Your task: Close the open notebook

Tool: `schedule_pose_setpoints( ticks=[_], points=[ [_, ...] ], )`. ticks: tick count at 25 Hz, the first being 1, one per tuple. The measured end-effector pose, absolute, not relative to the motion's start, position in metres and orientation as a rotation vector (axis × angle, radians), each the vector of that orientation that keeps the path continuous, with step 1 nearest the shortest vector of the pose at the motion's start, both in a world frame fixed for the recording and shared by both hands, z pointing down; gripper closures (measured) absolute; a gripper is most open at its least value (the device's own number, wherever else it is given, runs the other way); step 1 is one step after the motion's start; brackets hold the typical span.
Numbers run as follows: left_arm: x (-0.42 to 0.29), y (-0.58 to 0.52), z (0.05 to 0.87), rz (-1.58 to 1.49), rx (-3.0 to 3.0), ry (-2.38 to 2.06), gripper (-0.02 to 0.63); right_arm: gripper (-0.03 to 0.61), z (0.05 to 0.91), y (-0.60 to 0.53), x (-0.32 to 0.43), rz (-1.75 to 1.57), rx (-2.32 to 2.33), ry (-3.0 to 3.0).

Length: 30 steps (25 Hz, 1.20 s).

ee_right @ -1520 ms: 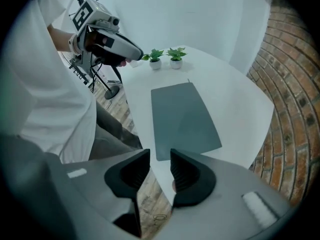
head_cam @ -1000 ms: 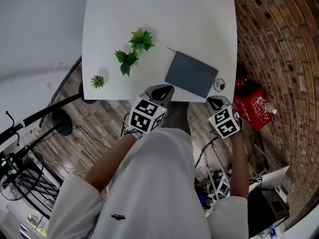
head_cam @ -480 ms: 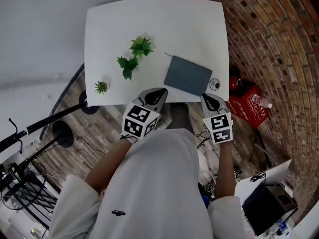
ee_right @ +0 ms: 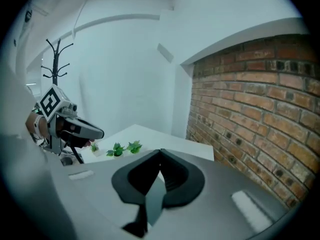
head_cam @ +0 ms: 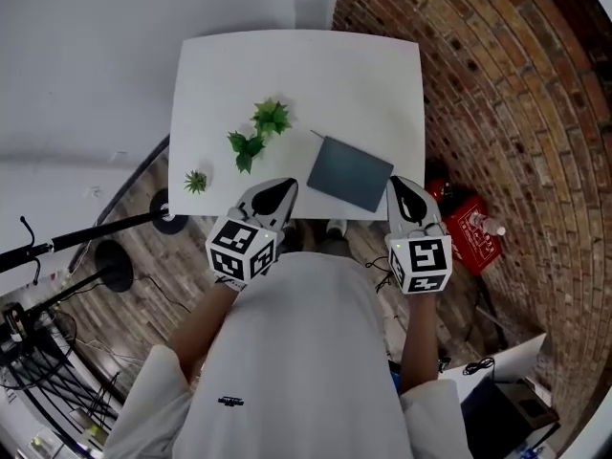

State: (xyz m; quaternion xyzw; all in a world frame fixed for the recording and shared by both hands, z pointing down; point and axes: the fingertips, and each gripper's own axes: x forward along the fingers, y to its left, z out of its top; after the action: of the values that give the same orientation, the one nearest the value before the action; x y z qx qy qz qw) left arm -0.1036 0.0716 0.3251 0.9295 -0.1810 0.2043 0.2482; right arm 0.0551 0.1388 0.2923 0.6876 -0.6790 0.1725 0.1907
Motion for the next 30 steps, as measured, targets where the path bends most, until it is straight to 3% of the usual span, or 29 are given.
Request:
schedule_pose_setpoints(
  ticks=[15, 30],
  points=[
    [-0.099, 0.043, 0.204, 0.307, 2.743, -0.715, 0.606, 0.568, 0.16, 0.14, 0.09, 0.108, 2.118, -2.044],
    [-0.095, 0.044, 0.192, 0.19, 2.692, -0.791, 0.606, 0.568, 0.176, 0.154, 0.072, 0.114, 2.124, -2.098]
  ],
)
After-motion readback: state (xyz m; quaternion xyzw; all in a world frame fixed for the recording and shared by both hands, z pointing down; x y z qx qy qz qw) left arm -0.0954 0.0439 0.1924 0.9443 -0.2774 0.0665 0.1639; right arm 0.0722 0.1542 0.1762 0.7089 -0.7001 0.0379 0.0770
